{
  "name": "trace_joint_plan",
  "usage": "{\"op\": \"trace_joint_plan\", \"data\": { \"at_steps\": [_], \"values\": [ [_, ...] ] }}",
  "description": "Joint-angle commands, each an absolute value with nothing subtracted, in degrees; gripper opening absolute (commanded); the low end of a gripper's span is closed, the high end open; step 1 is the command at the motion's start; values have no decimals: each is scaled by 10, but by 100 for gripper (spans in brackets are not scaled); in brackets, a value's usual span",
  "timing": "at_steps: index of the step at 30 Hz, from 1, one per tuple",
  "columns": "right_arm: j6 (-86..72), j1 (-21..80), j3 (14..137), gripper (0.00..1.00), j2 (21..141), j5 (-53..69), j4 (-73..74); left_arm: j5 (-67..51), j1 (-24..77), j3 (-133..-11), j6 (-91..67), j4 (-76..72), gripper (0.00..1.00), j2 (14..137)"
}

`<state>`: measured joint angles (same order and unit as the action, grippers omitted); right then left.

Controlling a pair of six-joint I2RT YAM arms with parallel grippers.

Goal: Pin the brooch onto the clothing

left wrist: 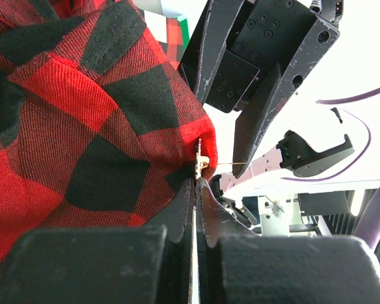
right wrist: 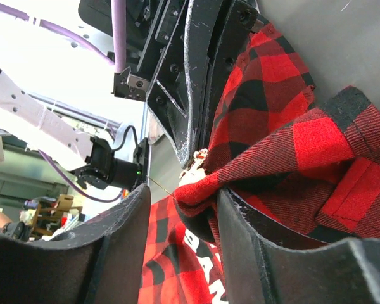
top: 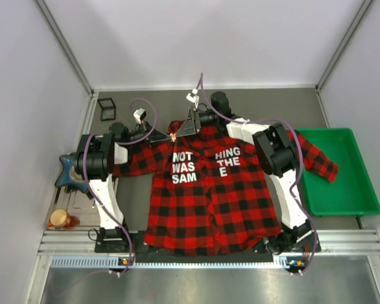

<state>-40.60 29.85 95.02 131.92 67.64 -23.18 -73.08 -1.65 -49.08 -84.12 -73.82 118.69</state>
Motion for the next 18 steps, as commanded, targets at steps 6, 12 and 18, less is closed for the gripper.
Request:
{"op": "trace_joint_plan", "data": {
  "at_steps": [6,12,18],
  "values": [
    [-399,312,983,39,1330,695,-251,-743,-11,-508,-839,-973,0,1182],
    [-367,319,989,33,1326,698,-214,-748,-9,-510,-835,-973,0,1179],
    [-332,323,998,27,1325,699,-169,-752,-8,-512,-829,-973,0,1176]
  ]
}}
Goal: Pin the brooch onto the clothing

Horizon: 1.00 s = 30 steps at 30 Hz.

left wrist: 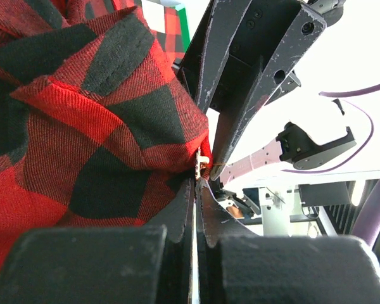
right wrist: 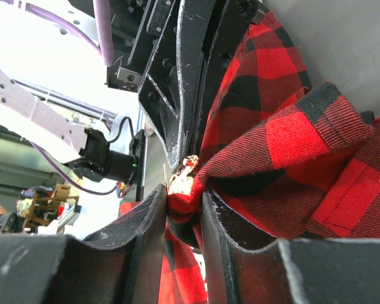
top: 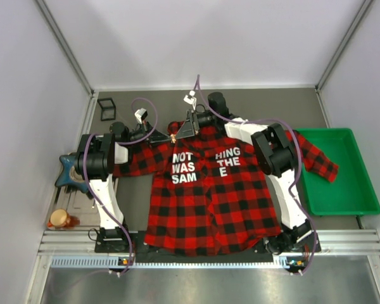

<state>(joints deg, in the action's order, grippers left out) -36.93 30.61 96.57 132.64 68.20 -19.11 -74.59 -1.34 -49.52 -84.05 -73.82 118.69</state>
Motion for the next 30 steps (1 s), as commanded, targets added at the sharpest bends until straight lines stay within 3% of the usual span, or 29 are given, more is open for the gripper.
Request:
{"op": "trace_joint_plan", "data": {
  "at_steps": [1,18,30],
  "values": [
    [-325,323,1001,27,1325,699,-164,-754,-8,-512,-827,-973,0,1176],
    [-233,335,1049,19,1327,687,-26,-777,-7,-544,-775,-932,0,1168],
    [-178,342,1070,15,1325,671,35,-771,-4,-546,-557,-660,0,1107]
  ]
}}
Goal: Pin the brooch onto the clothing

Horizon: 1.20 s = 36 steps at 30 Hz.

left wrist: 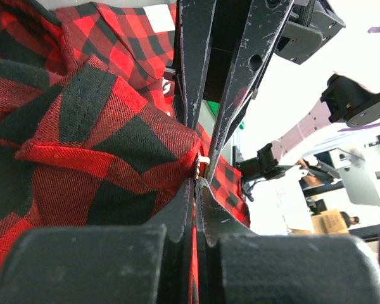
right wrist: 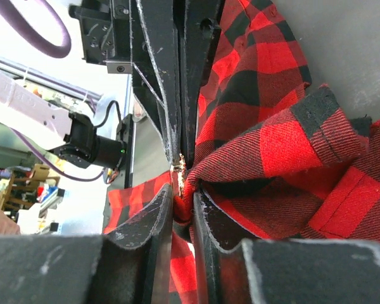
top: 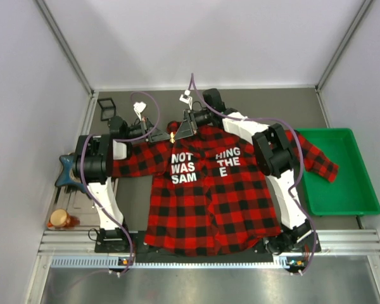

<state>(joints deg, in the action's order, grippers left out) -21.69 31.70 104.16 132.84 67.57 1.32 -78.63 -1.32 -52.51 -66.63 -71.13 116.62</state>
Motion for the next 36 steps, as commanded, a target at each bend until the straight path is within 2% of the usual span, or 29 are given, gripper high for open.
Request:
{"op": "trace_joint_plan", "data": {
  "at_steps": [1,11,18,24,30,36],
  "values": [
    [-176,342,1071,14,1325,668,40,-771,-4,-546,-543,-644,0,1100],
    [-171,343,1085,11,1326,640,63,-761,-2,-556,-376,-449,0,1059],
    [-213,324,1074,9,1325,624,27,-759,-3,-546,-370,-436,0,1049],
    [-311,309,1021,9,1311,650,-138,-753,-2,-541,-377,-439,0,1053],
    [-330,307,1015,8,1313,644,-150,-754,-2,-538,-407,-477,0,1056],
    [-365,301,991,10,1309,649,-222,-753,-2,-534,-424,-496,0,1062]
  ]
}}
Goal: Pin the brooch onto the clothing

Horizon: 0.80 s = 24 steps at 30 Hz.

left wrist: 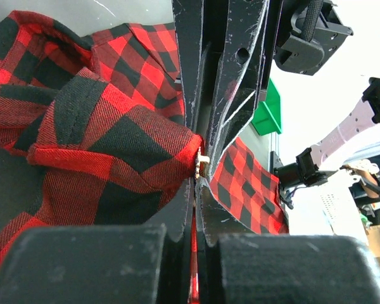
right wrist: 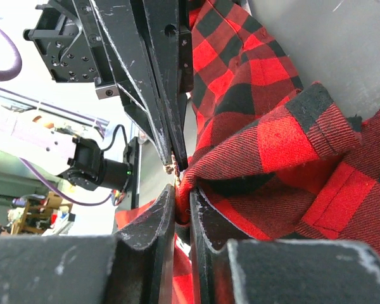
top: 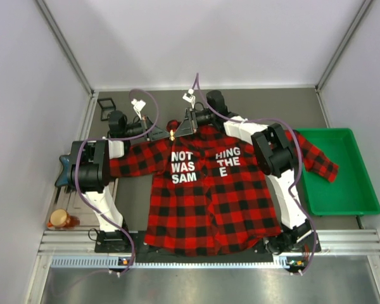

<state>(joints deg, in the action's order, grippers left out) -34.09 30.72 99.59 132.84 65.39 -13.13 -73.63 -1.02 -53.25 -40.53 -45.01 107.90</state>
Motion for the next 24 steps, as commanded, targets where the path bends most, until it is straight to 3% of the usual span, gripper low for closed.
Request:
{"op": "trace_joint_plan", "data": {
  "at_steps": [1,11,18,21,24],
  "values": [
    [-369,301,989,12,1307,655,-232,-751,-3,-533,-429,-501,0,1063],
    [-370,301,975,31,1300,680,-258,-745,-2,-536,-444,-515,0,1072],
    [-349,301,971,54,1289,676,-231,-745,-3,-539,-432,-501,0,1073],
    [-308,289,977,60,1281,653,-168,-736,-2,-550,-376,-427,0,1063],
    [-252,274,987,61,1275,623,-89,-721,-6,-590,-236,-230,0,1053]
  ]
}}
